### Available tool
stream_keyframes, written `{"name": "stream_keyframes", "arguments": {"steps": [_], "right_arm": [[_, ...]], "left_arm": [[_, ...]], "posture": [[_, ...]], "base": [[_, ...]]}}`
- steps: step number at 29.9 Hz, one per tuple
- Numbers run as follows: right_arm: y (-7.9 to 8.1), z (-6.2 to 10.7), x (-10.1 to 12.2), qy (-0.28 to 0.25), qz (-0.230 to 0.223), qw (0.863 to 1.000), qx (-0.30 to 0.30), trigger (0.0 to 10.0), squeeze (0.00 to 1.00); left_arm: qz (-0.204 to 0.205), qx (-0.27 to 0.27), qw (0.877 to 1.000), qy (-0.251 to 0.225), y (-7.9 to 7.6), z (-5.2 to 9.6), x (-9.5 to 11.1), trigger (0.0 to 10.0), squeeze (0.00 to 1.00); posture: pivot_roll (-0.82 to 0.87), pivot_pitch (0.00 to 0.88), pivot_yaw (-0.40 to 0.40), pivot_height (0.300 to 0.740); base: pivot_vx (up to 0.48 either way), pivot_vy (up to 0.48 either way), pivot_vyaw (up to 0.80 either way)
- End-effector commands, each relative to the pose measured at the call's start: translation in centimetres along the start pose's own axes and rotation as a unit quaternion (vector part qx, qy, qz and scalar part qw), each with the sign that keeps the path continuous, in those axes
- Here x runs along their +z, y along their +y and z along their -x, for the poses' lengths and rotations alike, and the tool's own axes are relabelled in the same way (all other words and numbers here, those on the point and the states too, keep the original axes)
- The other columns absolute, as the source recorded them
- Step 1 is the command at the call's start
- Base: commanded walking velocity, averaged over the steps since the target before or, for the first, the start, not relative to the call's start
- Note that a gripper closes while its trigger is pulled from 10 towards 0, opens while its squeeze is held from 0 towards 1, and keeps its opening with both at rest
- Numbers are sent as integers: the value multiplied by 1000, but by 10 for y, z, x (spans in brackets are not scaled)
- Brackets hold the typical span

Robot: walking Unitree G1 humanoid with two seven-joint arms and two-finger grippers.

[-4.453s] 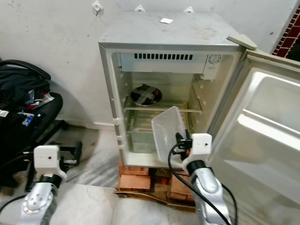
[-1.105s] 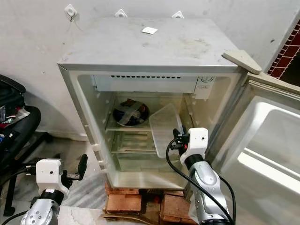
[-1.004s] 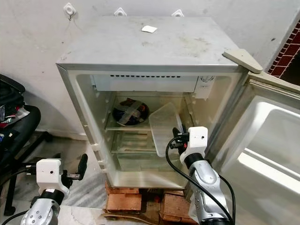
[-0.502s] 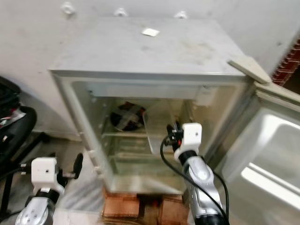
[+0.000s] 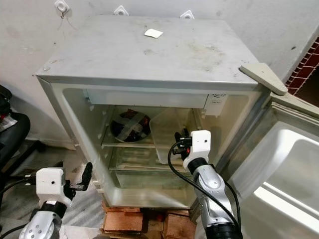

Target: Restocking fridge

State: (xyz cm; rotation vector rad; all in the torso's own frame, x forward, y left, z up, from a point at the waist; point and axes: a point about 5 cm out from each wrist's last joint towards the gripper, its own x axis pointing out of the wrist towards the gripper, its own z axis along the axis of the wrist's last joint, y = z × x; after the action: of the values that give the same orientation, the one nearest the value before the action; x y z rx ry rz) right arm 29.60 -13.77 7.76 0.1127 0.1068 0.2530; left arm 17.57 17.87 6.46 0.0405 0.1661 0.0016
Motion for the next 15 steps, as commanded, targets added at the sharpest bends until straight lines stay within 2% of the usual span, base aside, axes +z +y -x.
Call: {"name": "stream_keyframes", "arguments": {"steps": [1, 8, 15], "right_arm": [[-2, -4, 2, -5, 2, 1000, -10, 10000, 0], [-12, -19, 10, -20, 16, 998, -55, 10000, 0], [-15, -32, 8, -8, 5, 996, -85, 10000, 0]], "left_arm": [[-7, -2, 1000, 2, 0, 3, 2, 10000, 0], [-14, 8, 1000, 14, 2, 18, 3, 10000, 0], [-16, 6, 1000, 18, 0, 23, 6, 10000, 0]], "posture": [[132, 122, -40, 740], [175, 172, -54, 740], [198, 193, -57, 740]], "base": [[0, 0, 0], [0, 0, 0], [0, 0, 0]]}}
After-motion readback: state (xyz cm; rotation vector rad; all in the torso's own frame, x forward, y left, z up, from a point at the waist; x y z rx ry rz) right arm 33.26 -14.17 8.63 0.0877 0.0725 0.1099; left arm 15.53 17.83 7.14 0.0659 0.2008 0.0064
